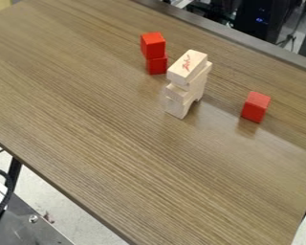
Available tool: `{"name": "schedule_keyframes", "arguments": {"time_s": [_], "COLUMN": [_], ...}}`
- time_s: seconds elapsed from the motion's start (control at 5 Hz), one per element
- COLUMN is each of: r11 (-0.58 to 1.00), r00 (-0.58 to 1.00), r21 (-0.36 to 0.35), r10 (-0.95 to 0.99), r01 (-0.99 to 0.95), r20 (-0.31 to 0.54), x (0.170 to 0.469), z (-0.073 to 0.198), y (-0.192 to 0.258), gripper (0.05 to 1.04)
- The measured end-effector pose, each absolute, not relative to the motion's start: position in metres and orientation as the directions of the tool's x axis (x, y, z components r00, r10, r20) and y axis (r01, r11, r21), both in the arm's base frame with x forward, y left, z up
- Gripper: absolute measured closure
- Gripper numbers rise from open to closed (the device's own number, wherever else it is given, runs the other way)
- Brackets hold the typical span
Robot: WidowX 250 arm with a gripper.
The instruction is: Take the red cube off of the left red cube and put it on top of the right red cube
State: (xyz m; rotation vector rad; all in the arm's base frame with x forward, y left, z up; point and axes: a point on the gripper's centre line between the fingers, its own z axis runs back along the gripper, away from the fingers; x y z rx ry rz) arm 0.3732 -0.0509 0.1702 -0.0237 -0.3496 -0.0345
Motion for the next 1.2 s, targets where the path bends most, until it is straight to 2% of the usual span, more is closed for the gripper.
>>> {"name": "schedule_keyframes", "arguments": {"time_s": [0.2, 0.8, 1.0, 1.2], "r11": [0.999, 0.999, 0.998, 0.996], "r00": [0.951, 0.968, 0.976, 0.974], "r21": [-0.015, 0.048, 0.058, 0.059], "r10": [-0.031, 0.001, 0.014, 0.058], "r01": [0.037, -0.013, -0.028, -0.072], "r20": [0.307, 0.252, 0.218, 0.221], "x": [0.372, 0.367, 0.362, 0.360], "z": [0.157, 0.151, 0.150, 0.143], "y": [-0.051, -0.015, 0.002, 0.013], "gripper": [0.084, 0.084, 0.084, 0.084]}}
